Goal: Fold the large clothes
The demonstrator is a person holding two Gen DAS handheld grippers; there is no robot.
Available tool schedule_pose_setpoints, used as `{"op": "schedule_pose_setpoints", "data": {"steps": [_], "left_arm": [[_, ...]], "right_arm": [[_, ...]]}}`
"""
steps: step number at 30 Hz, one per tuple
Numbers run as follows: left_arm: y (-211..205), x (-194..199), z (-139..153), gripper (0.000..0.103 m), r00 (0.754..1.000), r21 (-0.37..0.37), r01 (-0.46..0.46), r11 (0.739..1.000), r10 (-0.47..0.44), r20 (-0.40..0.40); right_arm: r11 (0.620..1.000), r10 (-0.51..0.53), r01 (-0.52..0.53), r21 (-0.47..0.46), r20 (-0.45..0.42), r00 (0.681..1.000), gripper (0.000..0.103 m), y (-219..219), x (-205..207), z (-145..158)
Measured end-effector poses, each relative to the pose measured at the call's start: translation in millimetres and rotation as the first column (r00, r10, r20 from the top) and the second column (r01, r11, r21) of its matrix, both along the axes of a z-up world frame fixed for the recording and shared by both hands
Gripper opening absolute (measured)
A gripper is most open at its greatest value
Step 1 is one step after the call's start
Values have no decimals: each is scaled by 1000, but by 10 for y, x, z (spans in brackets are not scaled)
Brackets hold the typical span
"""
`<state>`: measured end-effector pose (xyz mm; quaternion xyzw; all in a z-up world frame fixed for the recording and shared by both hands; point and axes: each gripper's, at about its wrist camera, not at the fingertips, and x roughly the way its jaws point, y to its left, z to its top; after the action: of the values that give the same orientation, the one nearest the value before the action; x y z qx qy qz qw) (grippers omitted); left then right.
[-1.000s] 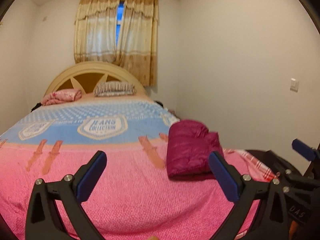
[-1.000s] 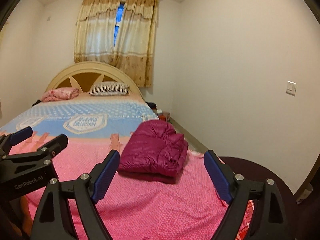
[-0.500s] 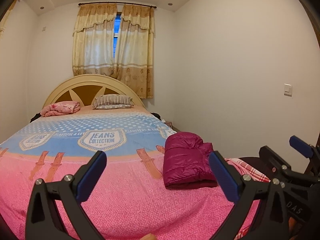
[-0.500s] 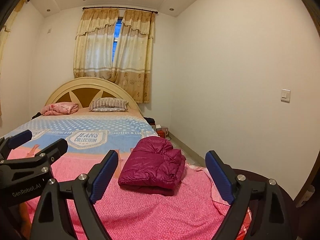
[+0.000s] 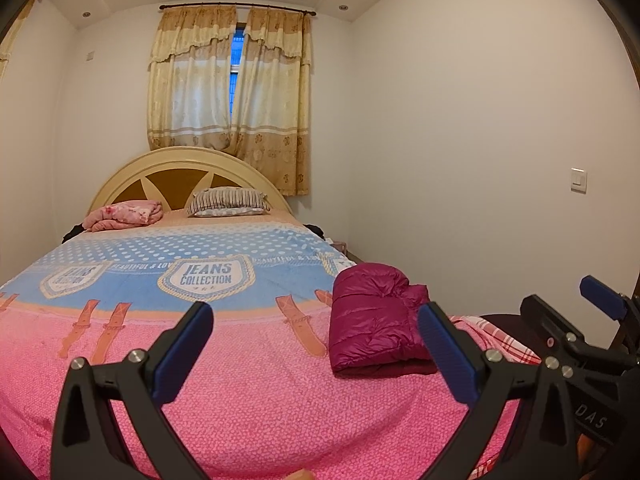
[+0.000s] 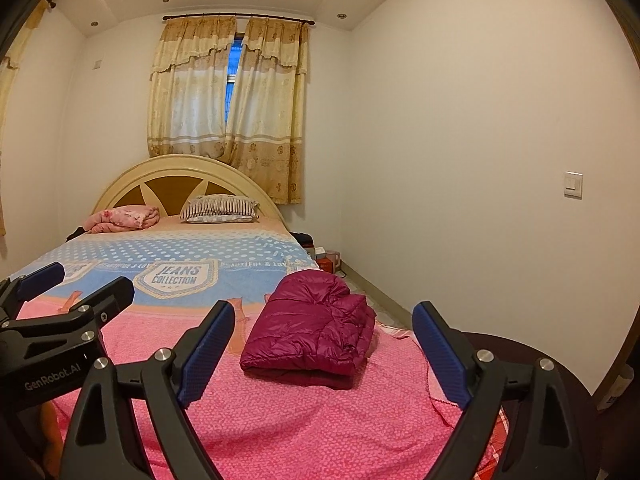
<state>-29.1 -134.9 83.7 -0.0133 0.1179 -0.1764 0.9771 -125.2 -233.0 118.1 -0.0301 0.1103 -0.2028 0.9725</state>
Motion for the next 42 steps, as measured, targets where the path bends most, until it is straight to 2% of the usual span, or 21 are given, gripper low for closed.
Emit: {"op": "schedule_pose_setpoints", "data": {"steps": [17, 33, 38, 42], "left_arm": [[-25, -47, -5, 103, 1000, 24, 17, 1000, -17, 4], [-142, 66, -69, 103, 997, 125, -80, 989, 80, 9], [-95, 117, -94, 103, 998, 94, -43, 995, 46, -31], [-81, 95, -90, 103, 999, 89, -49, 995, 49, -2]], "right_arm": [[1000, -12, 12, -4, 26, 1000, 92, -39, -45, 2], [1000, -26, 26, 11, 20, 999, 92, -85, -10, -38], [1000, -24, 24, 12, 15, 1000, 92, -89, 0, -47], [1000, -18, 18, 25, 4, 1000, 92, -120, 35, -80]]}}
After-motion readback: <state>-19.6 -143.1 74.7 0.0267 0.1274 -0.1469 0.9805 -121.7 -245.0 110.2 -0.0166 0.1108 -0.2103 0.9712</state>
